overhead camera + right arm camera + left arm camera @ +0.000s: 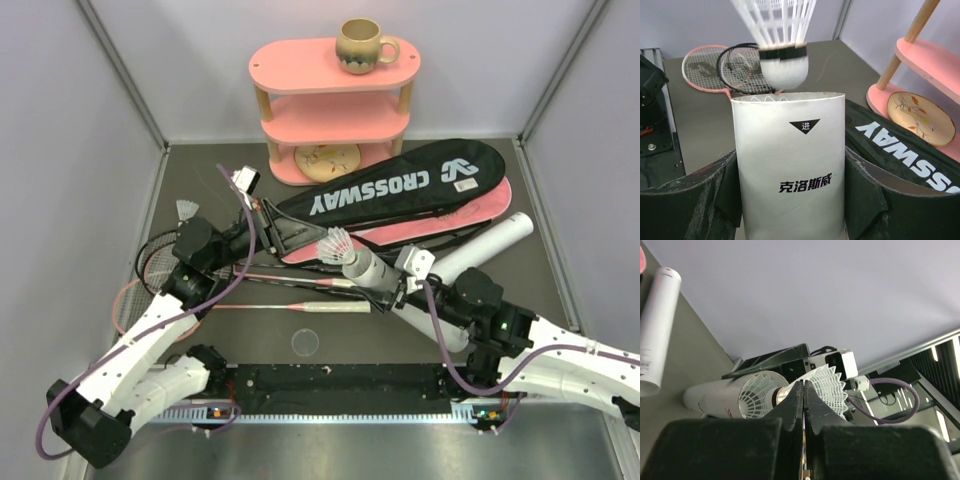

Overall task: Pack up the badminton gear
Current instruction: Place the shuttlecock at the shuttle tube.

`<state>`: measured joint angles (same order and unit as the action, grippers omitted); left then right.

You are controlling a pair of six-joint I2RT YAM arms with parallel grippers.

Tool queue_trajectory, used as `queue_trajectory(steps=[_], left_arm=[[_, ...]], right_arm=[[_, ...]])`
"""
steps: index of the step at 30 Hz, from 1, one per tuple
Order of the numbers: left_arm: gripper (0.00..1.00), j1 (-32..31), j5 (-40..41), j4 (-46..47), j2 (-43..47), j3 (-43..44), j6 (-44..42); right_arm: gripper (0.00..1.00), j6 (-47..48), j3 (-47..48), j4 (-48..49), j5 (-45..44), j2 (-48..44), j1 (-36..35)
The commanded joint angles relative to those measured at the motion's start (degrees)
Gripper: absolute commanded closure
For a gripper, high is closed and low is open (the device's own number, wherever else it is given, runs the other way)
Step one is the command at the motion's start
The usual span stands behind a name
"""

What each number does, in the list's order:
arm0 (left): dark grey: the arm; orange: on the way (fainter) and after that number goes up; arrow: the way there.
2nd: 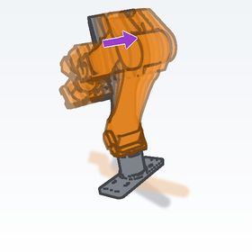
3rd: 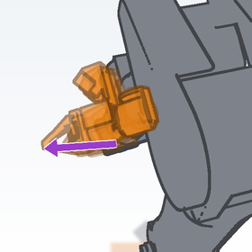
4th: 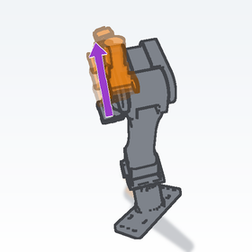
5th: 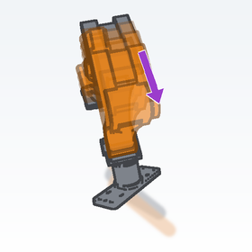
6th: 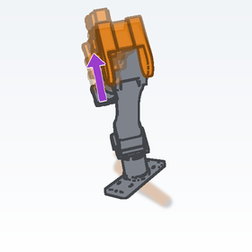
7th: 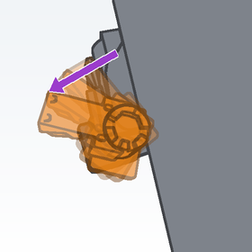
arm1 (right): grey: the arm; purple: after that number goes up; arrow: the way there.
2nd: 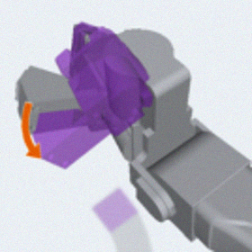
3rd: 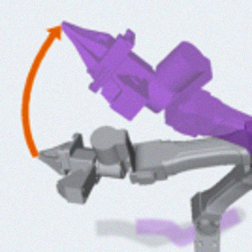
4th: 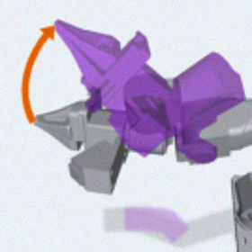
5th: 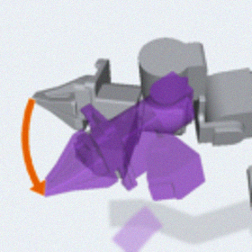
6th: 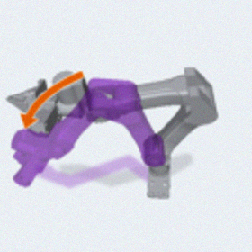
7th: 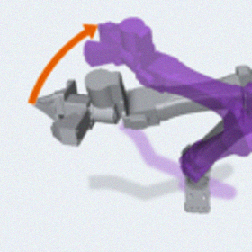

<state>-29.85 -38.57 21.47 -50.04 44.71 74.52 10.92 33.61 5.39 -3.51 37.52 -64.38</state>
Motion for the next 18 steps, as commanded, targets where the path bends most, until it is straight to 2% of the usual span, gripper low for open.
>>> queue_trajectory(steps=[1,5,8,9,10,12,13,14,16,18], left_arm=[[1.0,-3.81,2.35,6.01,-2.5,1.61,-0.35],[1.0,-6.71,3.41,5.87,-4.98,1.35,-0.07],[1.0,-7.59,3.67,0.36,-6.2,3.26,-4.37],[0.91,-7.94,3.24,-3.07,-7.95,4.85,-6.47],[0.78,-8.12,2.45,-7.37,-9.18,9.47,-11.8],[0.54,-8.21,0.95,-21.77,-11.56,14.77,-17.97],[0.29,-8.12,1.38,-26.61,-11.74,18.88,-23.84],[0.15,-8.12,1.13,-29.1,-11.83,19.97,-26.33],[0.05,-8.04,-0.27,-32.02,-11.92,20.85,-29.77],[0.05,-8.21,-2.04,-32.11,-12.71,20.95,-29.44]], right_arm=[[1.0,-5.12,-1.18,6.13,2.63,-1.39,-0.31],[1.0,-5.29,-1.17,6.83,2.72,-3.76,-0.31],[1.0,-5.12,-1.52,7.44,3.15,-5.34,-0.31],[1.0,-5.12,-1.61,7.62,2.9,-5.61,-0.31],[1.0,-4.86,-1.7,7.71,2.63,-5.61,-0.31],[1.0,-3.8,-1.7,7.01,1.58,-5.44,-0.31],[1.0,-3.45,-1.79,6.57,1.23,-5.44,-0.22],[1.0,-3.36,-1.88,6.22,0.96,-5.44,-0.39],[1.0,-3.27,-2.75,6.65,0.26,-5.61,-0.31],[1.0,-3.18,-3.37,8.14,0.08,-5.44,-0.48]])
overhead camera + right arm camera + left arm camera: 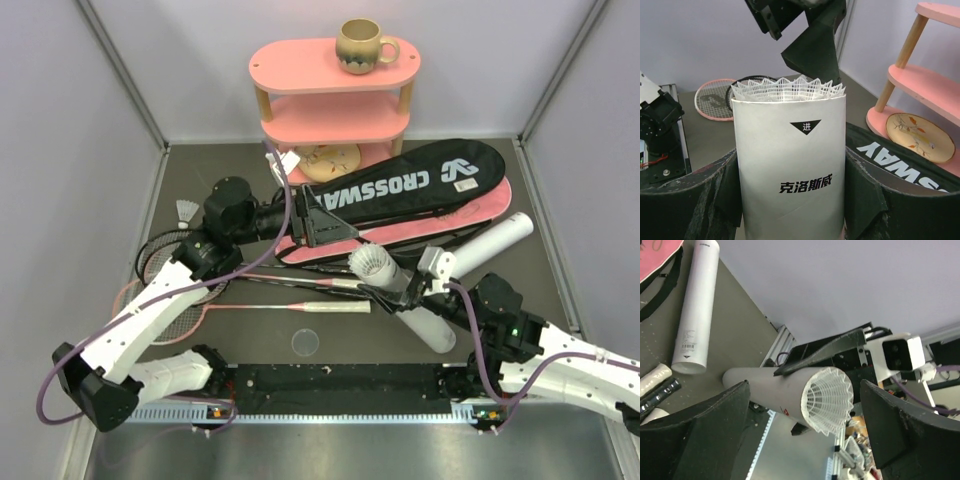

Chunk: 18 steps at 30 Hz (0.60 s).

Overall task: Pack up the badminton gear
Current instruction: Place the shuttlecock at the shuttle tube.

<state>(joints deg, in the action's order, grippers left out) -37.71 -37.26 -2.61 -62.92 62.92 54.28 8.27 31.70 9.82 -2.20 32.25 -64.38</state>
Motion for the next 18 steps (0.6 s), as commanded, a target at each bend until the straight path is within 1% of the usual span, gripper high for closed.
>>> queue_trajectory(steps=[1,2,3,4,5,6,7,8,9,10,11,12,13,14,15,16,17,18], left_arm=[[0.05,-0.43,-3.35,-8.11,-0.19,2.39,-8.41],[0.07,-0.6,-3.26,-8.28,-0.54,2.39,-8.58],[0.08,-0.52,0.48,-9.59,-0.54,2.47,-9.36],[0.09,0.35,3.74,-14.04,0.07,3.08,-11.63],[0.09,1.23,7.34,-15.57,0.94,3.18,-12.79],[0.09,2.37,14.68,-17.5,2.95,3.18,-13.75],[0.08,3.95,19.98,-22.56,3.76,3.87,-15.07],[0.08,7.62,25.6,-26.53,4.29,4.66,-15.52],[0.06,9.4,31.48,-29.61,3.86,5.54,-15.7],[0.05,13.76,41.81,-35.65,2.81,7.64,-15.96],[0.04,16.16,45.13,-38.75,1.32,8.79,-15.35],[0.02,18.79,48.21,-41.74,-2.61,10.2,-13.69],[0.02,23.78,51.37,-45.25,-4.91,13.43,-10.37],[0.02,26.0,53.15,-50.42,-7.46,15.11,-8.94],[0.02,28.03,54.99,-52.82,-12.62,16.7,-7.63],[0.02,31.18,57.18,-54.59,-15.19,19.67,-4.83],[0.02,32.78,59.64,-56.34,-20.18,21.27,-3.93],[0.02,34.1,60.62,-57.15,-22.67,22.76,-2.96]], right_arm=[[1.0,-0.36,-1.47,4.06,-1.14,0.18,-0.31],[1.0,-0.28,-1.38,4.32,-0.97,0.36,-0.31],[1.0,-0.19,-1.21,4.5,-0.71,0.62,-0.31],[1.0,0.16,-0.77,4.24,-0.53,1.06,-0.31],[1.0,0.34,-0.42,3.8,-0.44,1.23,-0.31],[1.0,0.43,-0.15,3.02,-0.53,1.24,-0.31],[1.0,0.52,0.55,1.53,-0.61,1.32,-0.31],[1.0,0.6,0.73,0.56,-0.79,1.06,-0.31],[1.0,0.69,0.9,0.02,-0.88,0.97,-0.31],[1.0,0.69,1.08,-0.85,-0.88,0.62,-0.22],[1.0,0.78,0.99,-1.12,-0.97,0.1,-0.31],[1.0,0.87,0.99,-1.47,-0.88,-0.08,-0.31],[1.0,1.13,1.08,-2.26,-1.05,-0.34,-0.31],[1.0,1.13,1.08,-2.7,-1.06,-0.69,-0.39],[1.0,1.22,1.17,-3.23,-1.49,-1.31,-0.31],[1.0,1.39,1.25,-3.49,-1.49,-1.75,-0.31],[1.0,1.48,1.26,-4.02,-1.67,-2.1,-0.31],[1.0,1.57,1.08,-4.2,-1.76,-2.8,-0.31]])
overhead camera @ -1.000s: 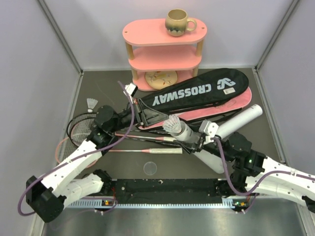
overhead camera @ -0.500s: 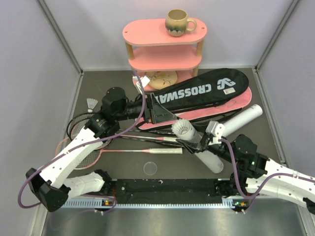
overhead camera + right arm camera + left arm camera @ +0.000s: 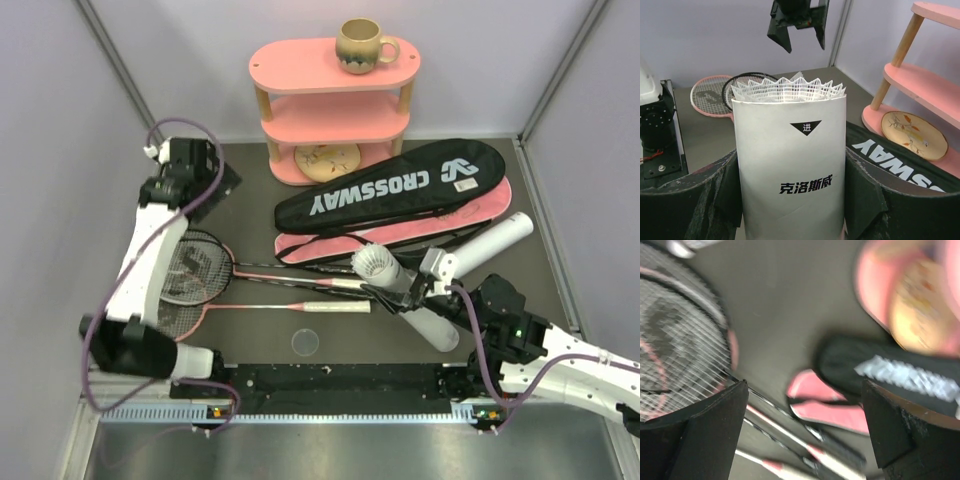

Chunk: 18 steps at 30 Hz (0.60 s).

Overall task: Pack up the badminton gear
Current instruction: Place the shuttlecock at the shuttle tube, then pick up the shuttlecock at the center of the board.

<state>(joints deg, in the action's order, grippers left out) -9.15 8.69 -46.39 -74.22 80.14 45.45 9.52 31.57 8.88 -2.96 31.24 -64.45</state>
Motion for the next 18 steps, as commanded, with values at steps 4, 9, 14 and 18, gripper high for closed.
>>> queue_trajectory(steps=[4,9,14,18], left_arm=[[0.02,11.42,18.19,-19.77,-23.76,17.64,15.44],[0.01,13.98,20.57,-23.38,-41.07,29.7,18.26],[0.02,16.18,24.52,-27.09,-53.38,44.04,16.52],[0.05,18.19,26.56,-25.6,-56.56,47.39,13.8]], right_arm=[[1.0,0.94,1.39,-4.22,-1.34,-3.12,-0.24],[1.0,1.55,-0.02,-4.93,-2.31,-4.7,-0.24],[1.0,1.47,-0.28,-6.16,-3.19,-6.45,-0.24],[1.0,1.64,-0.63,-6.77,-3.98,-7.25,-0.24]])
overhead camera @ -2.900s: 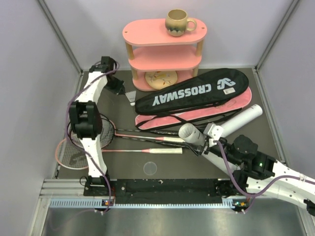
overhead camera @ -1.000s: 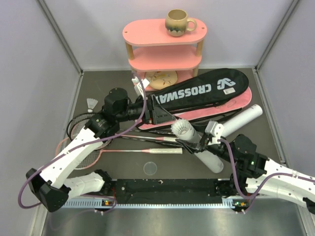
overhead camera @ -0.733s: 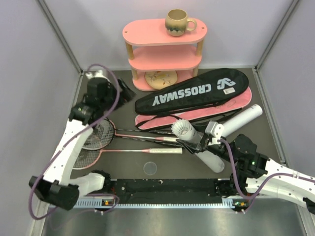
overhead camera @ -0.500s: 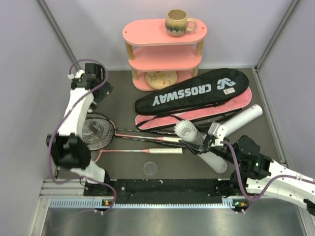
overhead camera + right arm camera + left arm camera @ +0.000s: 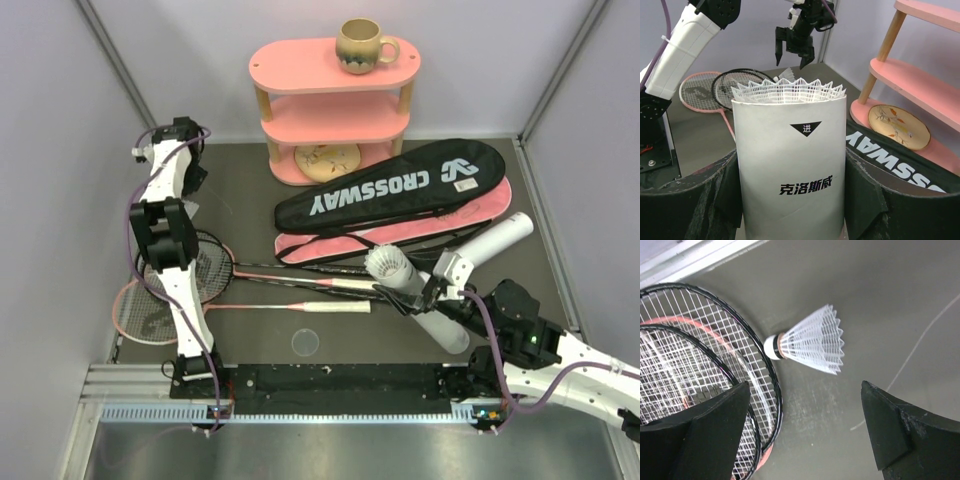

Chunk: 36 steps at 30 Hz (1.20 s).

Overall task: Pack up the badminton gear
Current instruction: Pick up the shuttlecock at the center of the board.

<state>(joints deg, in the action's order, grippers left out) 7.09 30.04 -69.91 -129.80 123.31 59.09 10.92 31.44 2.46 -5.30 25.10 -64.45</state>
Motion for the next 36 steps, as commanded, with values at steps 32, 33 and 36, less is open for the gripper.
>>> queue_trajectory(steps=[32,33,36], left_arm=[[1.0,-1.99,-50.93,20.82,39.4,-25.09,-8.46],[1.0,-2.43,-57.57,25.91,43.71,-35.31,-8.55],[1.0,-5.85,-77.6,61.11,59.98,-56.77,1.58]], right_arm=[[1.0,-0.37,0.99,2.64,-1.03,8.03,-0.24],[1.0,-0.11,1.16,3.16,-0.94,8.55,-0.24],[1.0,1.91,2.04,3.69,0.99,10.4,-0.24]])
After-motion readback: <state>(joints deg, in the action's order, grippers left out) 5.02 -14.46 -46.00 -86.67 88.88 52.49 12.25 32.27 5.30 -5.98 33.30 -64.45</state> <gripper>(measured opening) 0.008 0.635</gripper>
